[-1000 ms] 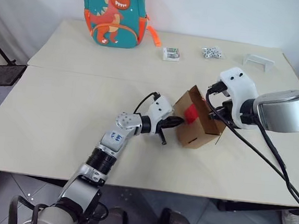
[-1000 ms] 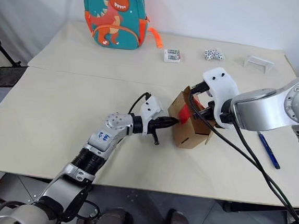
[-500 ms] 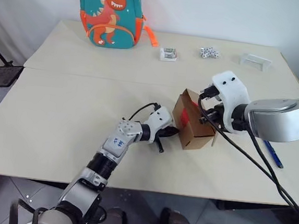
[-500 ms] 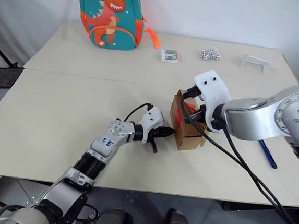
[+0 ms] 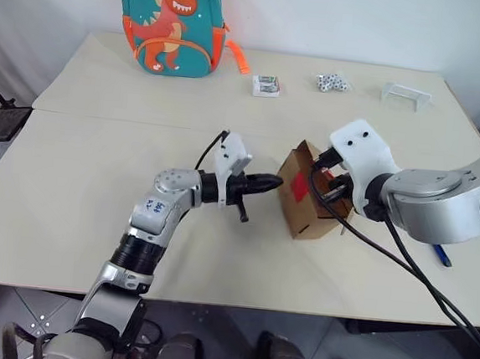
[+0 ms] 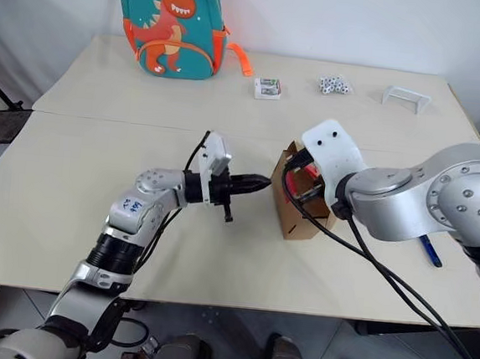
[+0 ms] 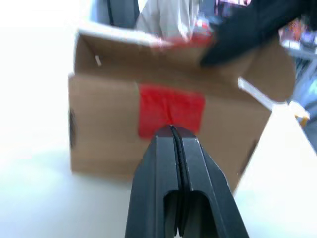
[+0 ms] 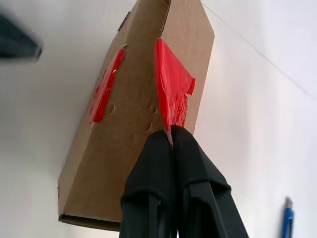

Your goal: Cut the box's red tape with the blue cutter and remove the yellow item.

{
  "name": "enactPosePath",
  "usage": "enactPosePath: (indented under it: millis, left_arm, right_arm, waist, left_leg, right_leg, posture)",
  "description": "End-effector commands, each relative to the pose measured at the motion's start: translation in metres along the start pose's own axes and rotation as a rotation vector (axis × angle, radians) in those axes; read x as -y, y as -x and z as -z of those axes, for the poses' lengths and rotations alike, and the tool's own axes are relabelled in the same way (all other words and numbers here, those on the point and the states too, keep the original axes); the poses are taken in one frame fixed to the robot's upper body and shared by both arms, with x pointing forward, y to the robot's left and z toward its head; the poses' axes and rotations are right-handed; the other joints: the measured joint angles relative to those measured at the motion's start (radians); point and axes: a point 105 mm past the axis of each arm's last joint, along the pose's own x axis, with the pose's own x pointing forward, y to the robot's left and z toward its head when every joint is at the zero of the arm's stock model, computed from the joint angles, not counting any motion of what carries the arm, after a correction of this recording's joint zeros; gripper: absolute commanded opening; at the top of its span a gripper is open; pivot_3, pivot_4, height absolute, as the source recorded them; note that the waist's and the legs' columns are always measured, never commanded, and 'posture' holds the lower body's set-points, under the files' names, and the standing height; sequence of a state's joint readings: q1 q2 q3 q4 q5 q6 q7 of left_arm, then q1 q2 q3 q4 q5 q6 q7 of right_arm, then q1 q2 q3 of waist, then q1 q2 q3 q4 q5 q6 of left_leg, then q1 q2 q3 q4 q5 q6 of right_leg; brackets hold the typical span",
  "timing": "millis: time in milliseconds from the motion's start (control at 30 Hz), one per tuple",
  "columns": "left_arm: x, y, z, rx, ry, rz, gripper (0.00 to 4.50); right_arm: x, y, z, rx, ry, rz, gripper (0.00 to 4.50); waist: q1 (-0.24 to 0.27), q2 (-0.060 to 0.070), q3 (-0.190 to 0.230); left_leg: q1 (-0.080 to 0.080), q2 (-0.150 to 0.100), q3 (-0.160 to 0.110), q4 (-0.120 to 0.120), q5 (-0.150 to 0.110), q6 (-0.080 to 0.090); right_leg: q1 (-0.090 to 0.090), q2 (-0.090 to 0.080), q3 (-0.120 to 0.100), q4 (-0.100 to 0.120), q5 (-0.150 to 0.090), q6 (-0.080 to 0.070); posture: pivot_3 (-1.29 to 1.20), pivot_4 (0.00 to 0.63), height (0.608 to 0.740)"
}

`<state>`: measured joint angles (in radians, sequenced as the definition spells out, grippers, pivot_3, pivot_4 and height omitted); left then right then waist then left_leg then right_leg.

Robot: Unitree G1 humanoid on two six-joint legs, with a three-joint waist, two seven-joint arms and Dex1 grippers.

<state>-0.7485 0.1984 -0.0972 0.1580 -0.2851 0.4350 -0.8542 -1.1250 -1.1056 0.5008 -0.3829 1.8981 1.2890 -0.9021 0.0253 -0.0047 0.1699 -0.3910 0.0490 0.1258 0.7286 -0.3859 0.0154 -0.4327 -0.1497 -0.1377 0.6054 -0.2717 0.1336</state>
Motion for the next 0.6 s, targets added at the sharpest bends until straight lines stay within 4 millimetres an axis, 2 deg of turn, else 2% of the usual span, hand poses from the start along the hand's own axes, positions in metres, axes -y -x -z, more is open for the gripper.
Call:
enactPosePath:
  millis: [33, 200, 400, 600]
  left_arm:
    - [0.004, -0.012, -0.015, 0.056, -0.027, 0.030, 0.00]
    - [0.015, -0.036, -0.028, 0.099, -0.030, 0.099, 0.00]
    - [0.025, -0.054, -0.020, 0.050, -0.056, 0.143, 0.00]
    - [0.028, -0.056, -0.004, -0.032, -0.084, 0.159, 0.00]
  right_arm:
    - [0.003, 0.004, -0.007, 0.038, 0.068, 0.040, 0.04]
    - [0.003, 0.002, -0.007, 0.049, 0.094, 0.055, 0.04]
    - [0.000, -0.001, -0.009, 0.067, 0.091, 0.050, 0.04]
    - [-0.001, -0.002, -0.009, 0.074, 0.066, 0.050, 0.04]
  waist:
    - [-0.001, 0.000, 0.000]
    - [0.002, 0.000, 0.000]
    - [-0.003, 0.000, 0.000]
    - [-0.002, 0.000, 0.000]
  left_leg:
    - [0.000, 0.000, 0.000, 0.000, 0.000, 0.000]
    - [-0.001, 0.000, 0.000, 0.000, 0.000, 0.000]
    - [0.000, 0.000, 0.001, -0.002, 0.000, 0.000]
    - [0.000, 0.000, 0.001, -0.002, 0.000, 0.000]
  right_leg:
    - [0.000, 0.000, 0.000, 0.000, 0.000, 0.000]
    - [0.000, 0.000, 0.000, -0.001, 0.000, 0.000]
    - [0.000, 0.000, 0.000, -0.001, 0.000, 0.000]
    - [0.000, 0.000, 0.000, -0.001, 0.000, 0.000]
  posture:
    - [0.00, 0.150, 0.740]
    - [0.00, 0.150, 0.740]
    - [0.00, 0.150, 0.740]
    - [0.00, 0.150, 0.740]
